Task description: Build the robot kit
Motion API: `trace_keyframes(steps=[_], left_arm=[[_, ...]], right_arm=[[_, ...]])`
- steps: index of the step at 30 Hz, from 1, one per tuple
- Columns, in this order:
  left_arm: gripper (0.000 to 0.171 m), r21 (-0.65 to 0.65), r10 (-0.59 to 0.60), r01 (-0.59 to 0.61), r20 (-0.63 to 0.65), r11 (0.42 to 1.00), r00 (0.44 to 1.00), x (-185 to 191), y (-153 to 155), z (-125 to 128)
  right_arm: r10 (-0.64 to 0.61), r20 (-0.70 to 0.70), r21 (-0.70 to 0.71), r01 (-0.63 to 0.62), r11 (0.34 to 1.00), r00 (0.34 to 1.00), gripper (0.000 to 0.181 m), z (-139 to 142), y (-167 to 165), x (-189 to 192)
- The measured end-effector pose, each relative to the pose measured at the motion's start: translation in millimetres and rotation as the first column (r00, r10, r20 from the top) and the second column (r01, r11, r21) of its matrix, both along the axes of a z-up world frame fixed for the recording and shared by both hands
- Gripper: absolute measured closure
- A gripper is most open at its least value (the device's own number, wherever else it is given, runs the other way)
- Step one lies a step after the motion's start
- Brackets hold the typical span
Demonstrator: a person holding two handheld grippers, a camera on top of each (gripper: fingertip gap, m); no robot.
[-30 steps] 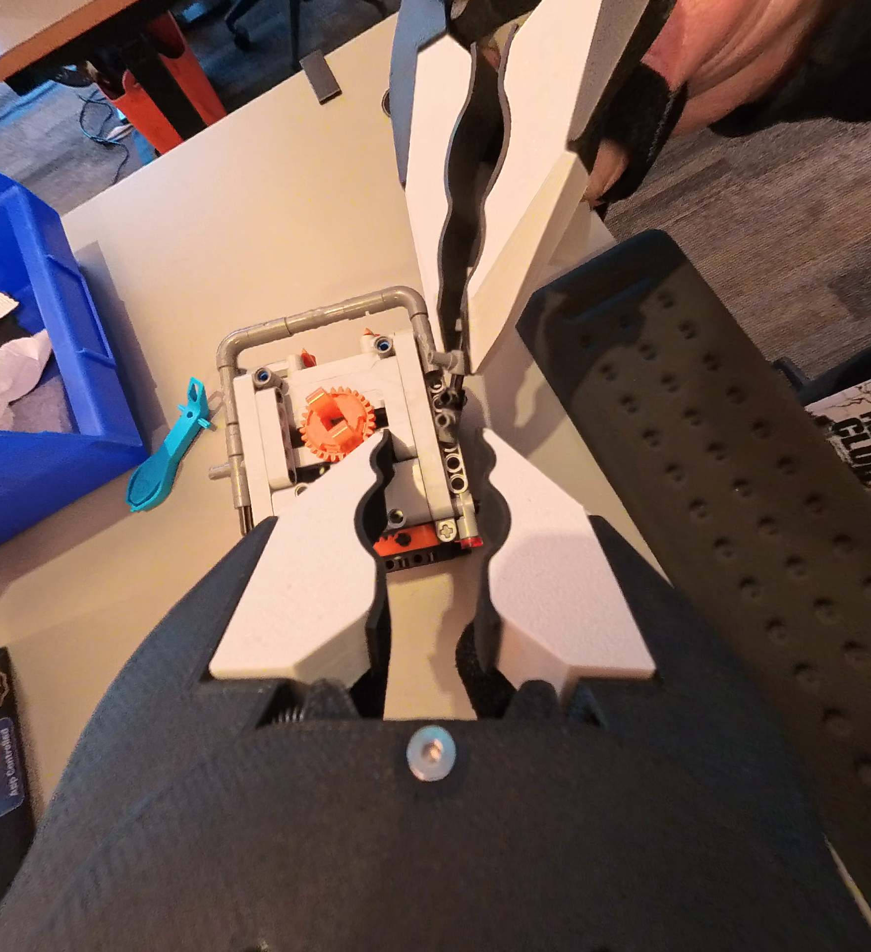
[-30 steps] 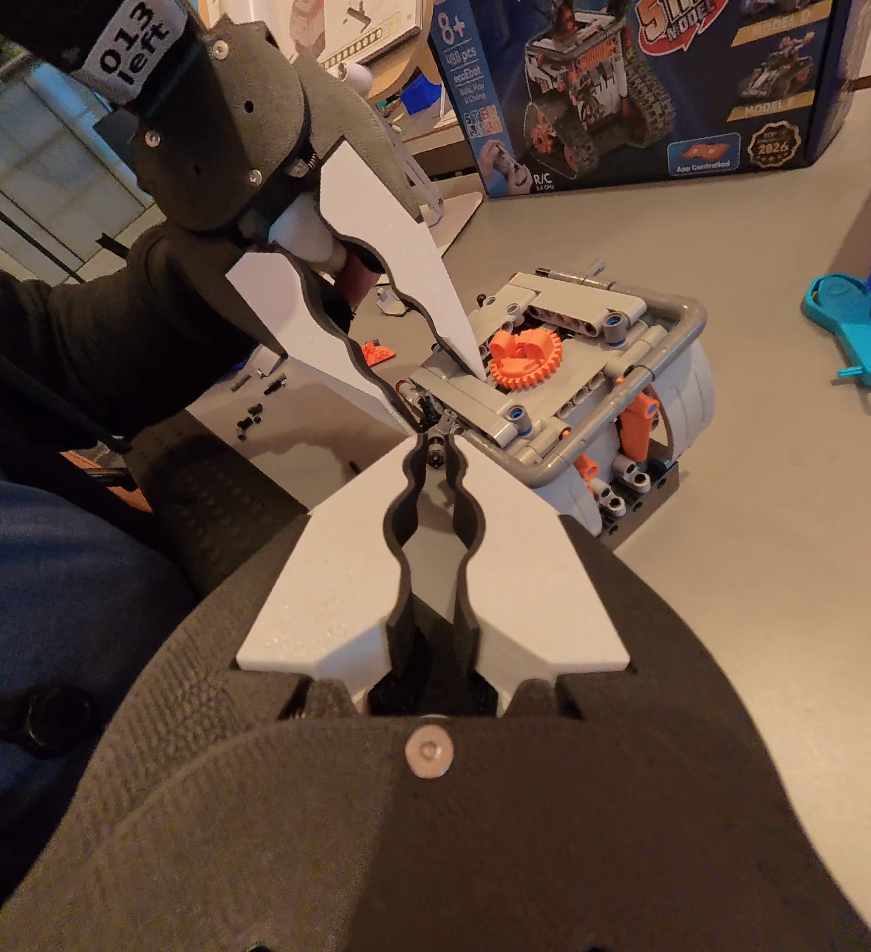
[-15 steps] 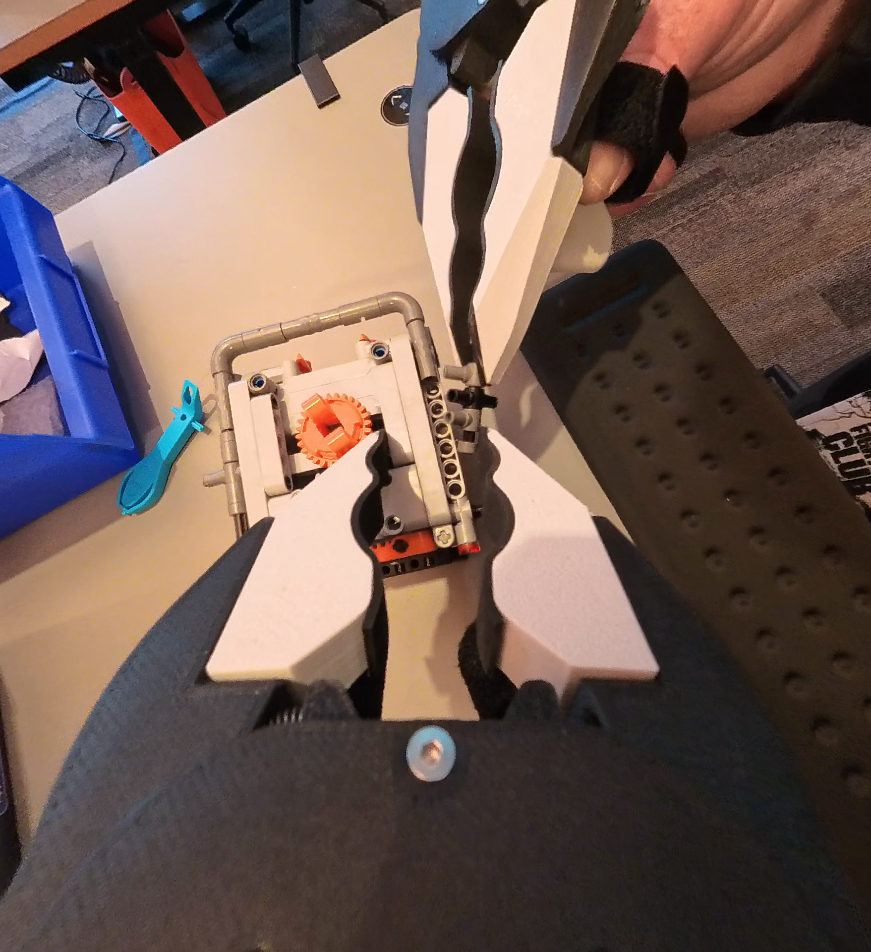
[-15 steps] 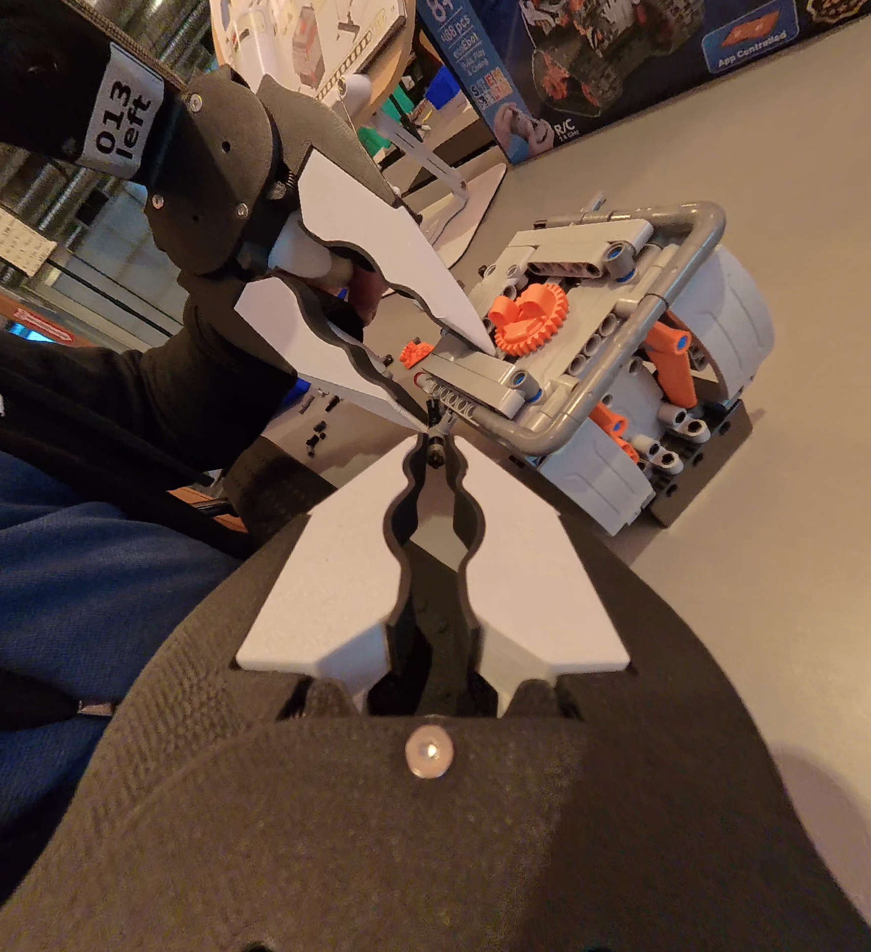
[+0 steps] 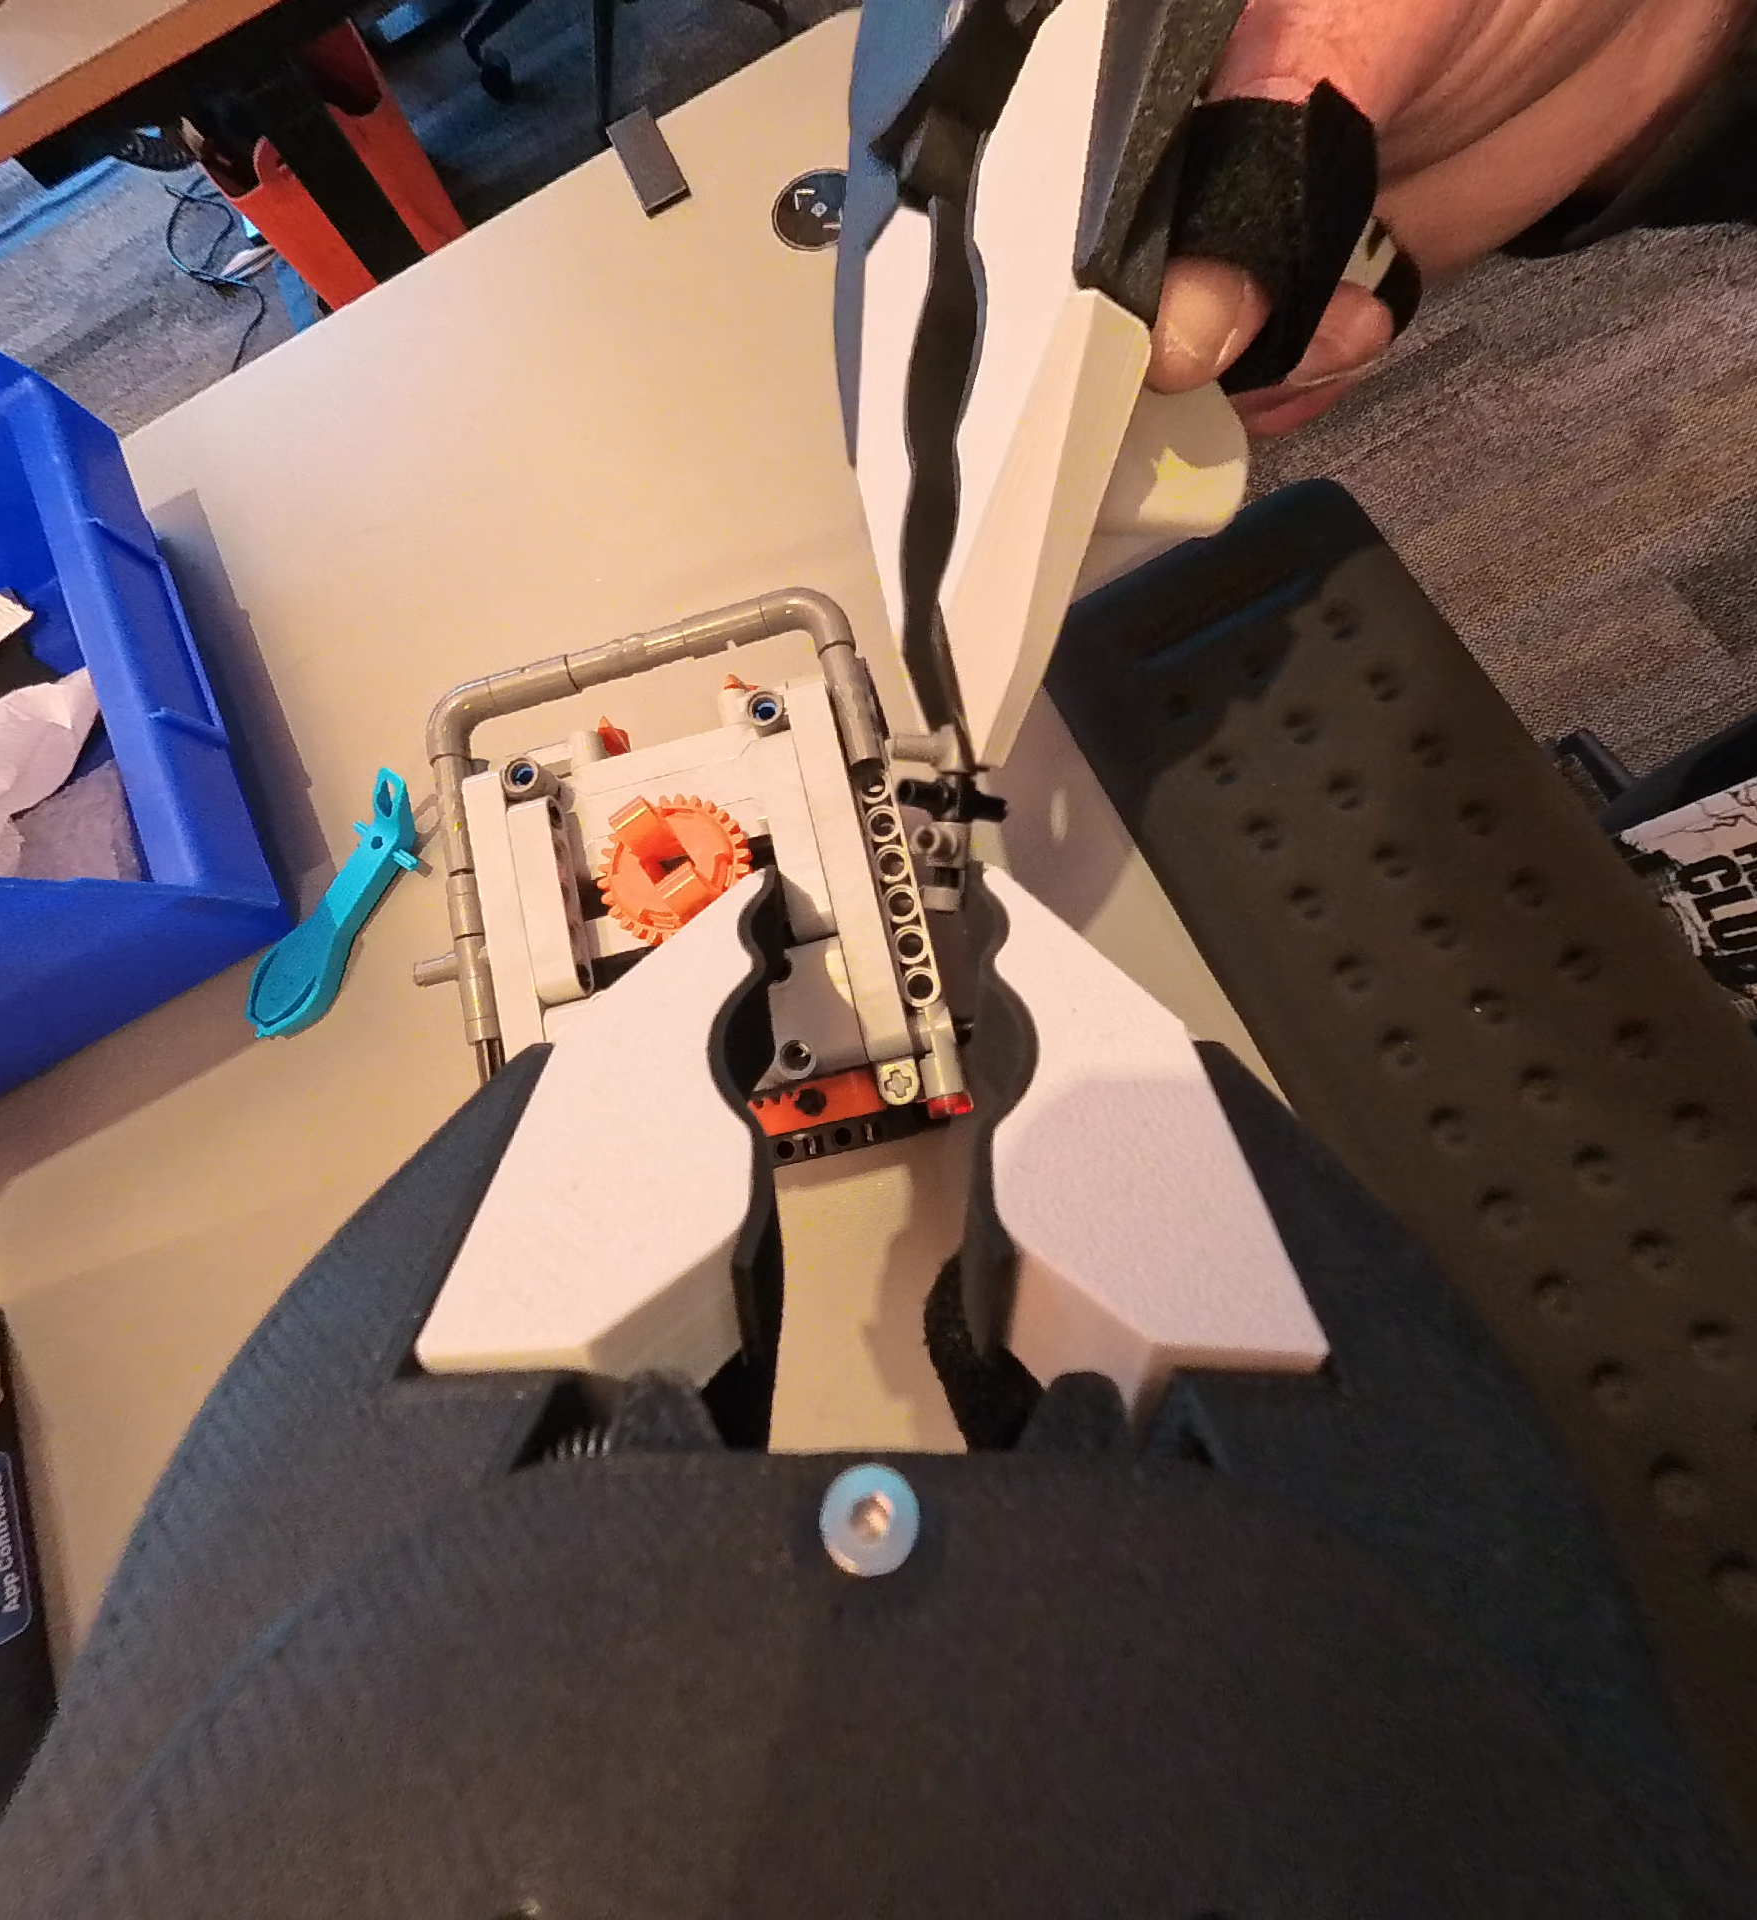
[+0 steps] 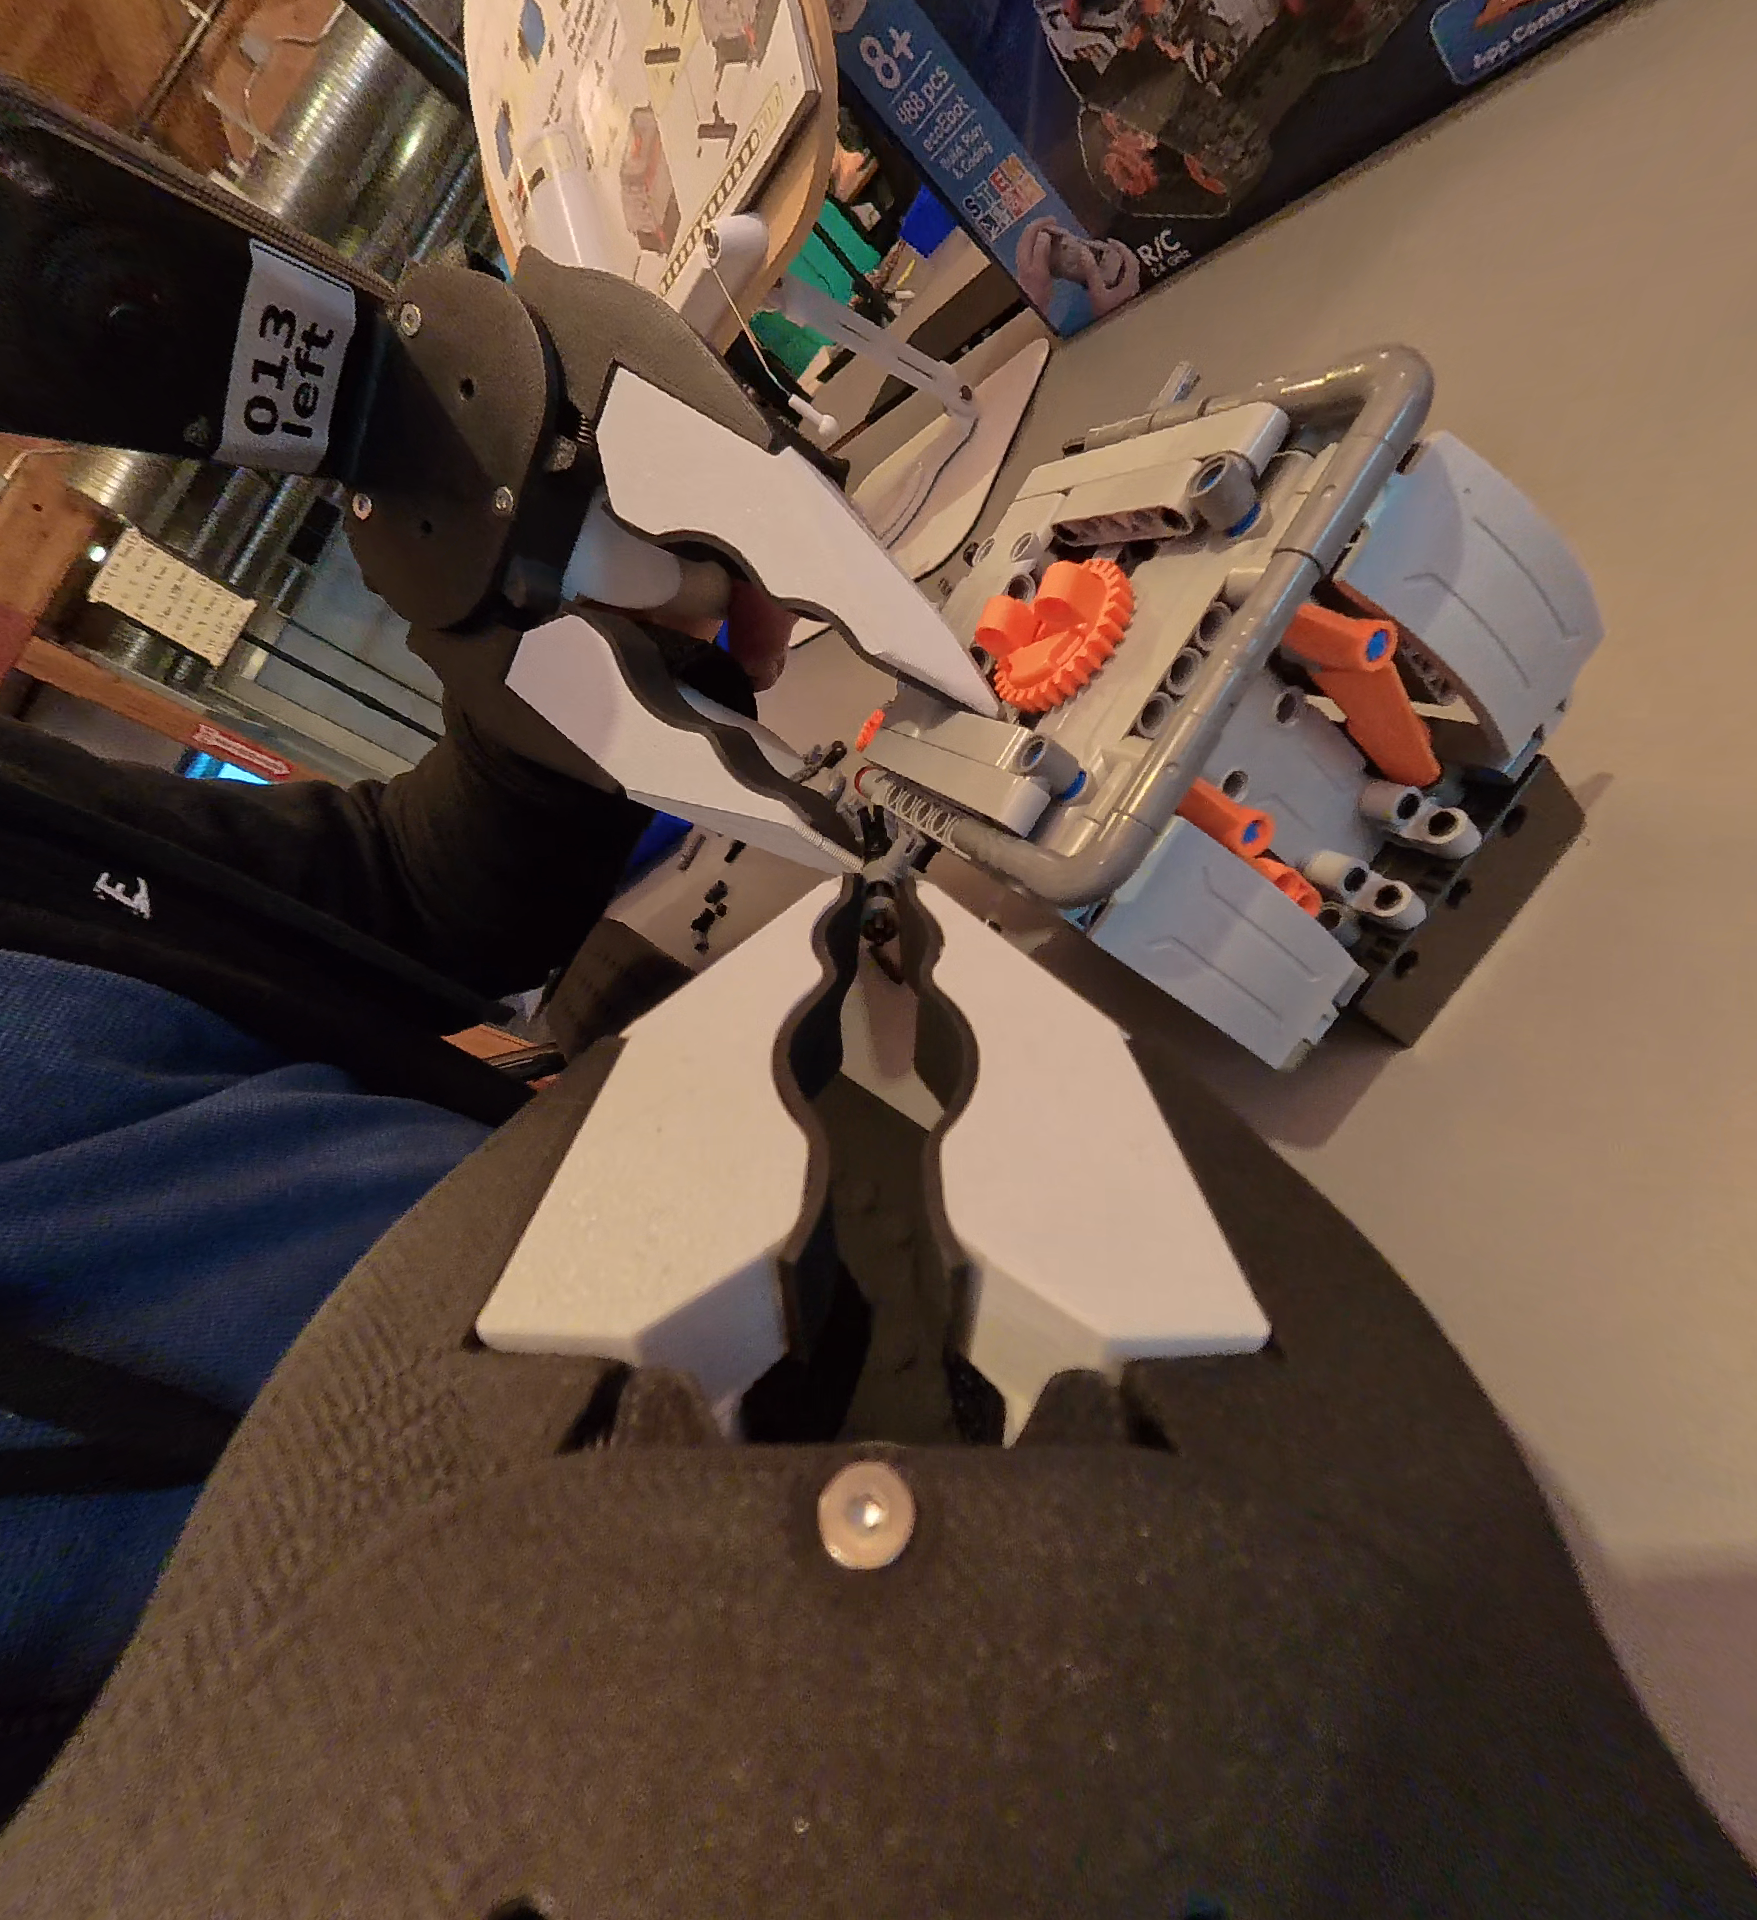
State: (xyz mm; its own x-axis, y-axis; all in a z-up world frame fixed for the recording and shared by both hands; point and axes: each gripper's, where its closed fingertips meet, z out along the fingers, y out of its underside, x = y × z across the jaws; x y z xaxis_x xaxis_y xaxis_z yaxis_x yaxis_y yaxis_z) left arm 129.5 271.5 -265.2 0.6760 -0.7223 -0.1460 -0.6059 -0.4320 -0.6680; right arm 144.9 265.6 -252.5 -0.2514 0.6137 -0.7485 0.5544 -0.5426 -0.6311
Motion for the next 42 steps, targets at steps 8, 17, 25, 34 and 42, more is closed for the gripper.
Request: trace_keyframes(steps=[8, 17, 25, 34, 42], left_arm=[[0.139, -0.013, 0.002, -0.001, 0.018, 1.0, 1.0, 0.9, -0.3, 0.4], [0.14, -0.004, 0.002, -0.003, -0.005, 1.0, 1.0, 0.7, 0.5, -0.1], [0.143, -0.002, 0.012, -0.012, 0.003, 1.0, 1.0, 0.5, 2.0, 0.2], [0.143, 0.003, 0.007, -0.007, 0.014, 1.0, 1.0, 0.7, 2.0, 0.3], [0.142, 0.002, 0.007, -0.007, 0.032, 1.0, 0.999, 1.4, 1.9, 0.6]], right_arm=[[0.002, 0.029, -0.01, -0.001, 1.0, 1.0, 0.177, -3.0, -1.3, -1.1], [-0.004, 0.017, -0.046, 0.005, 0.999, 1.0, 0.177, -0.9, 0.5, -2.9], [0.016, 0.004, 0.036, -0.016, 0.999, 1.0, 0.177, -0.9, 0.8, -2.8], [0.061, -0.011, 0.192, -0.057, 0.98, 0.998, 0.177, 1.1, 1.1, -4.2], [0.105, -0.039, 0.314, -0.088, 0.945, 0.994, 0.177, 2.9, -0.9, -3.8]])
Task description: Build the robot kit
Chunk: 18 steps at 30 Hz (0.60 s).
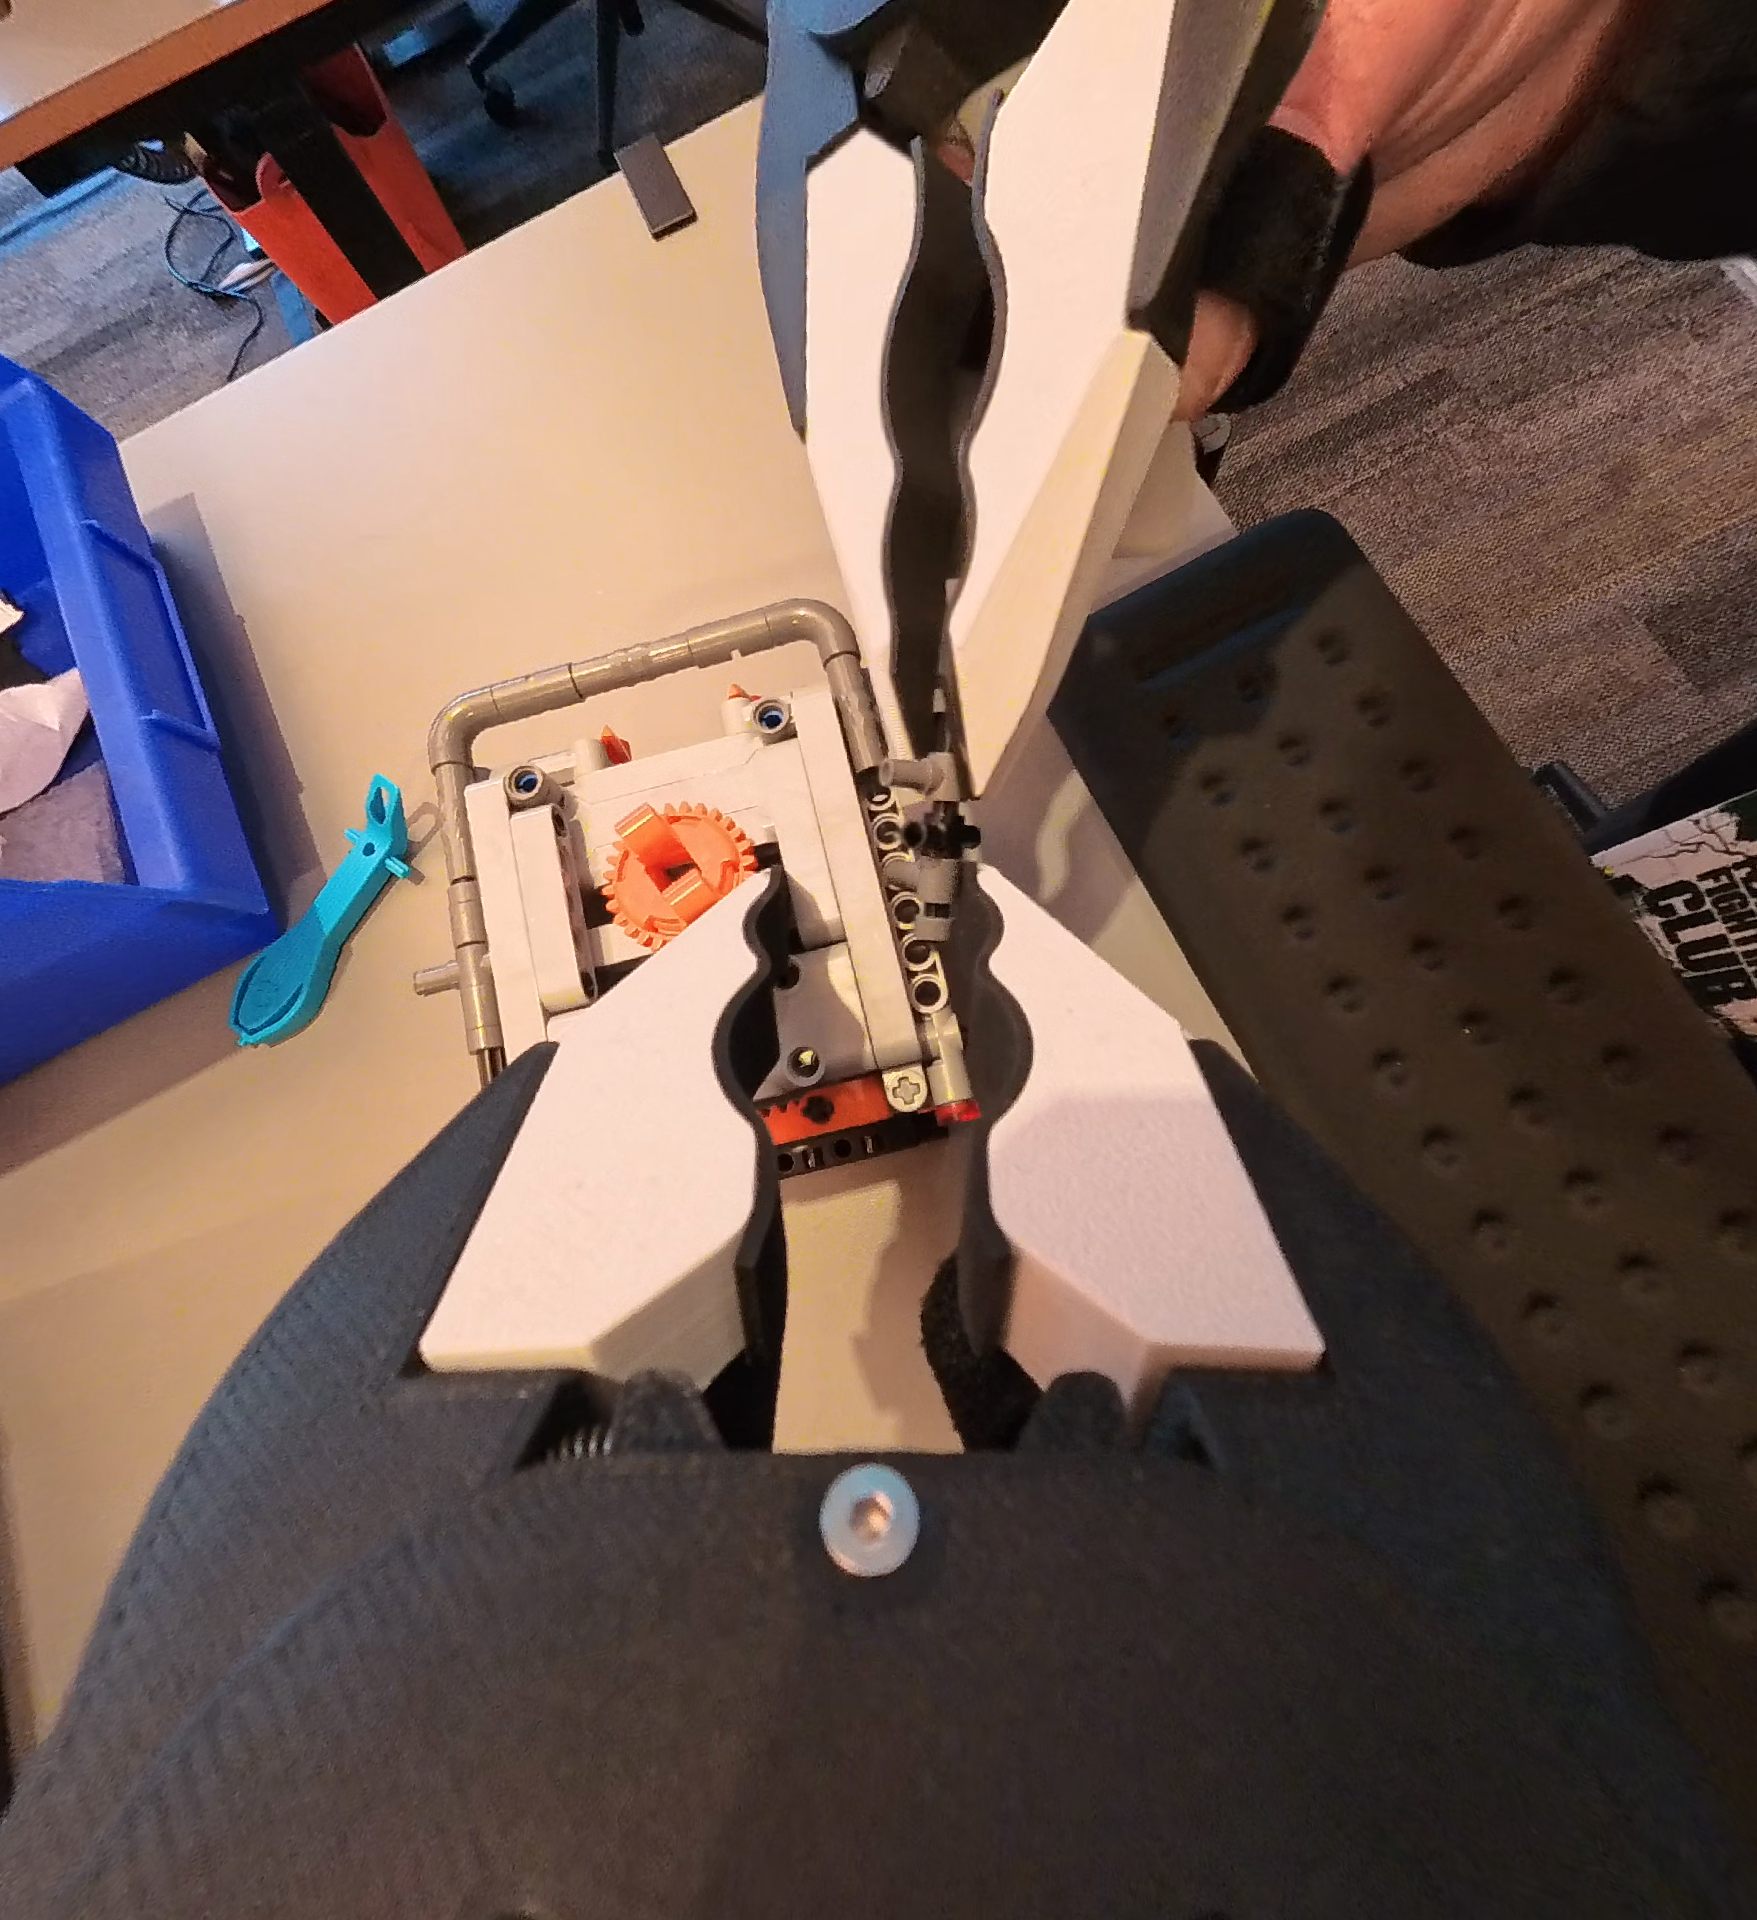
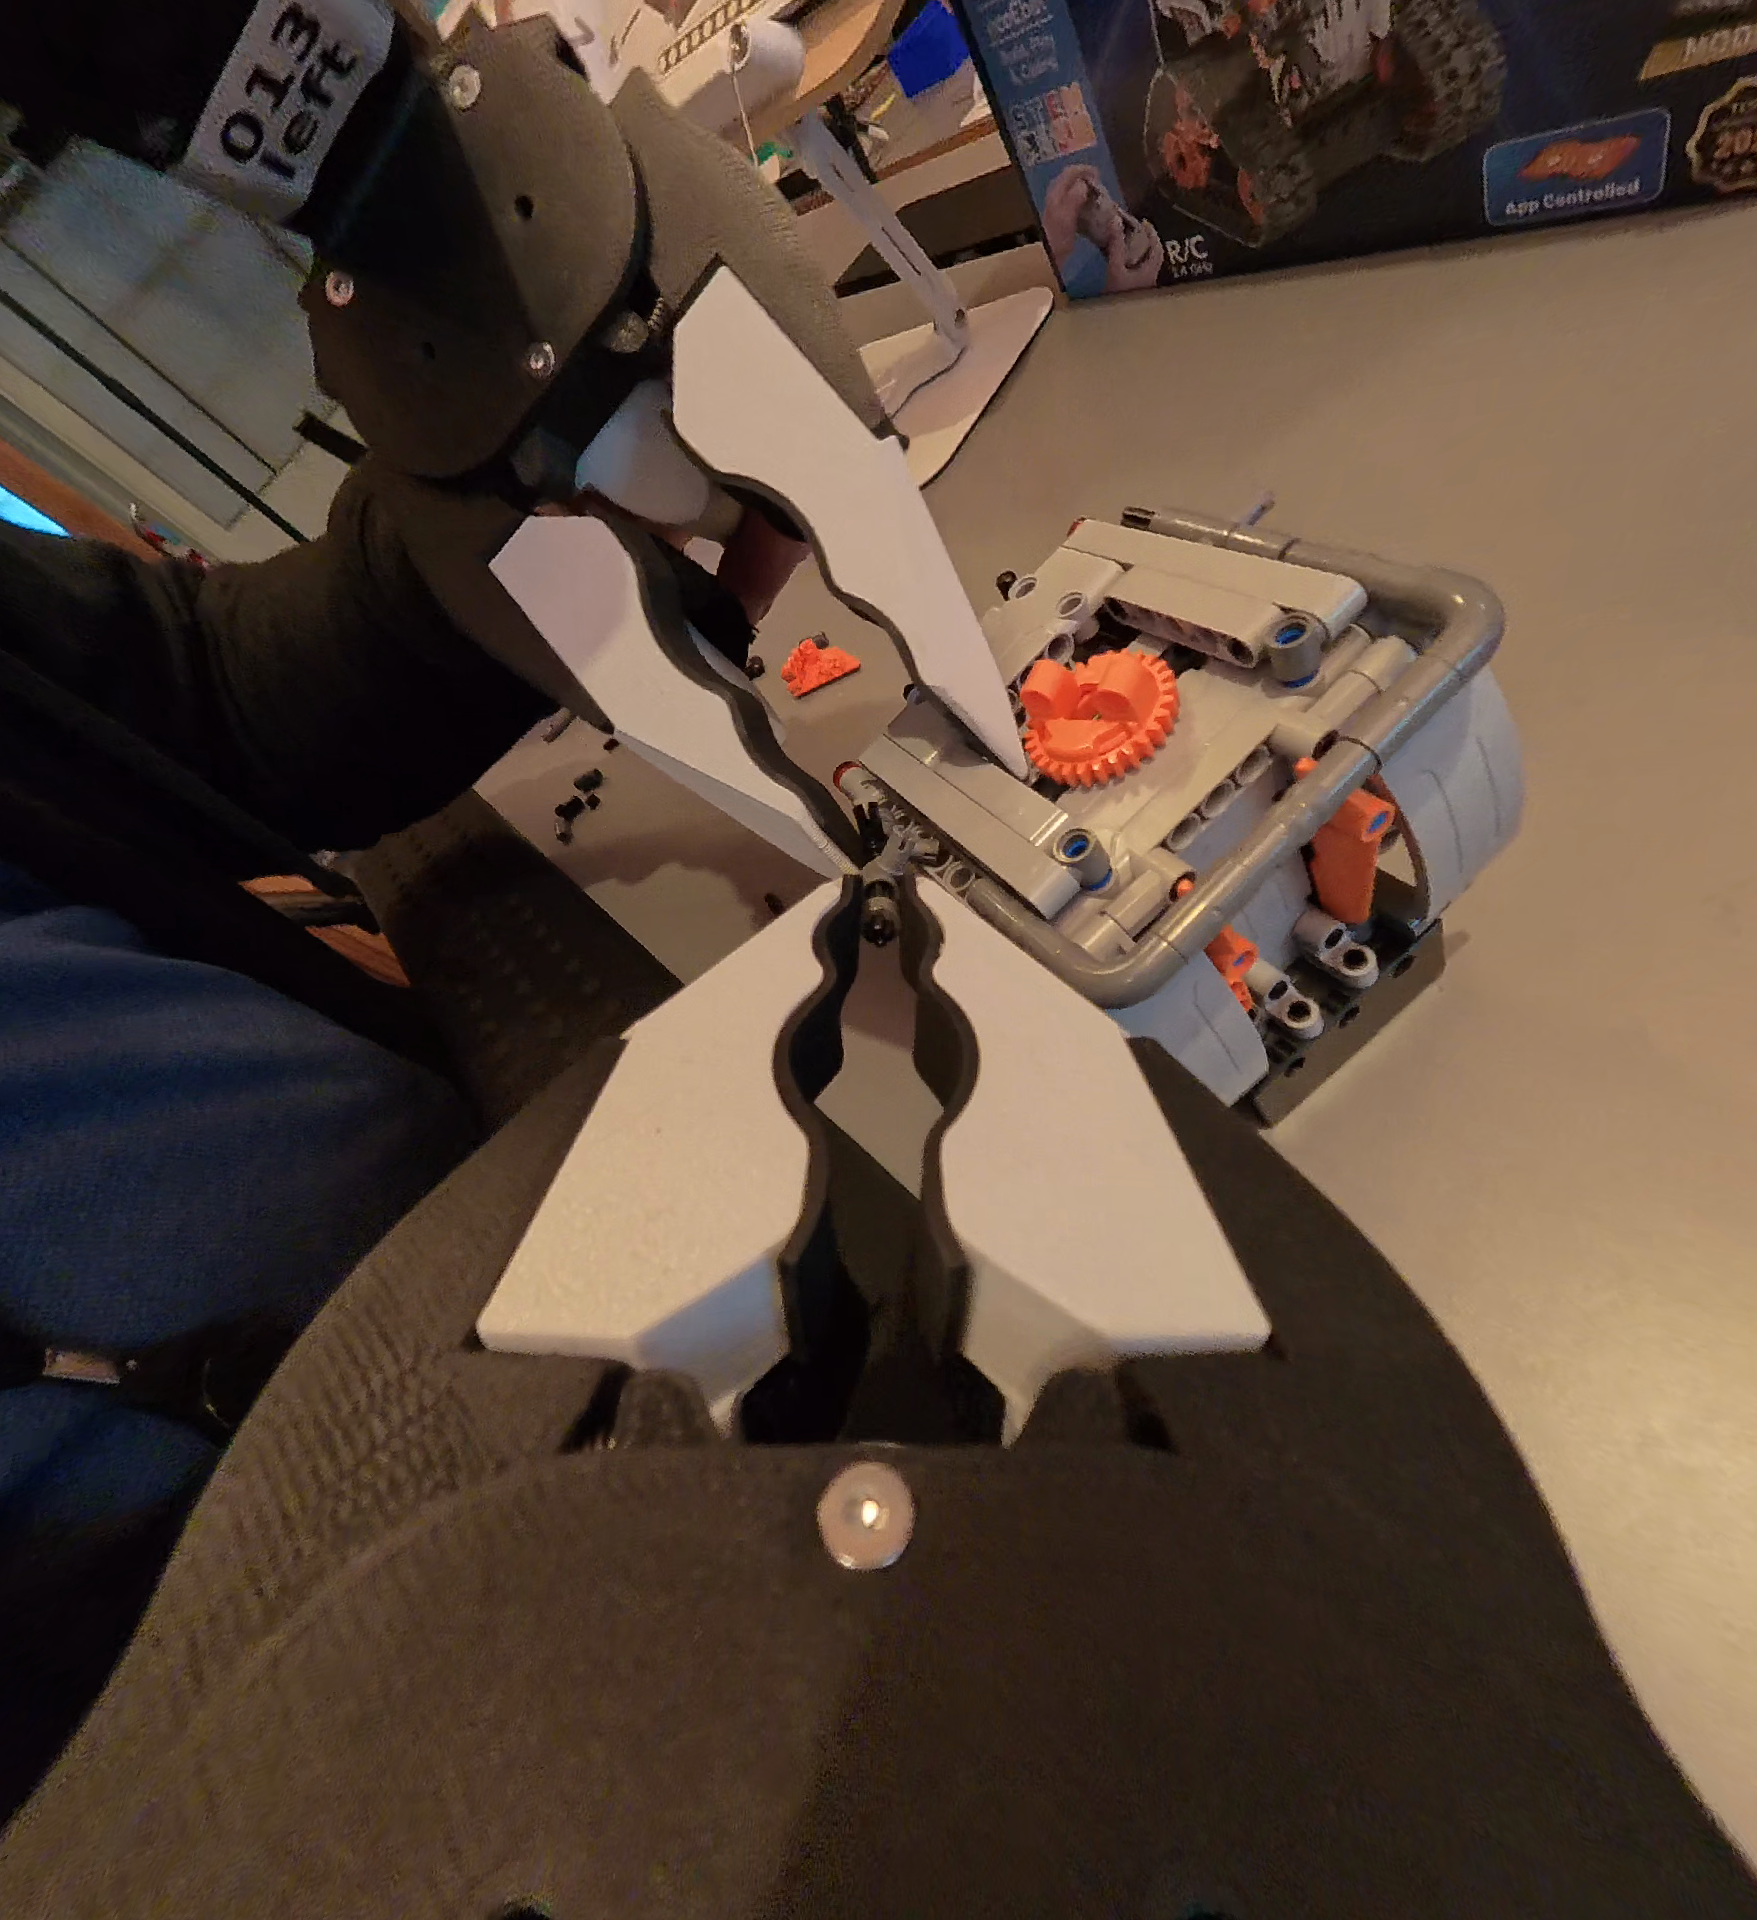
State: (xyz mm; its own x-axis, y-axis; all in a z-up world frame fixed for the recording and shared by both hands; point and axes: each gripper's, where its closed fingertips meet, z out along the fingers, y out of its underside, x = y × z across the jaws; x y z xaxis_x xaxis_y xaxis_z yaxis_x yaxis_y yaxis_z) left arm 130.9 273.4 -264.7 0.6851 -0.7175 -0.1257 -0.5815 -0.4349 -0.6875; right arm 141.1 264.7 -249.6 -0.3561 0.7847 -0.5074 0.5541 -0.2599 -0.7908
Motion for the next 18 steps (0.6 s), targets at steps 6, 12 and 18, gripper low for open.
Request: trace_keyframes(steps=[6, 12, 18], left_arm=[[0.142, -0.002, 0.003, -0.003, 0.006, 1.0, 1.0, -0.4, 0.4, 0.1], [0.142, -0.004, 0.003, -0.003, 0.012, 1.0, 1.0, 0.8, 0.2, 0.2], [0.142, -0.002, 0.006, -0.006, 0.015, 1.0, 1.0, 1.1, 0.7, 0.3]], right_arm=[[0.015, -0.018, 0.007, -0.015, 1.0, 1.0, 0.177, 0.1, 0.4, -0.8], [0.025, 0.002, -0.002, -0.025, 1.0, 1.0, 0.177, -1.0, -0.7, -0.7], [0.027, 0.003, -0.029, -0.027, 0.999, 1.0, 0.177, -0.8, 0.5, 0.2]])
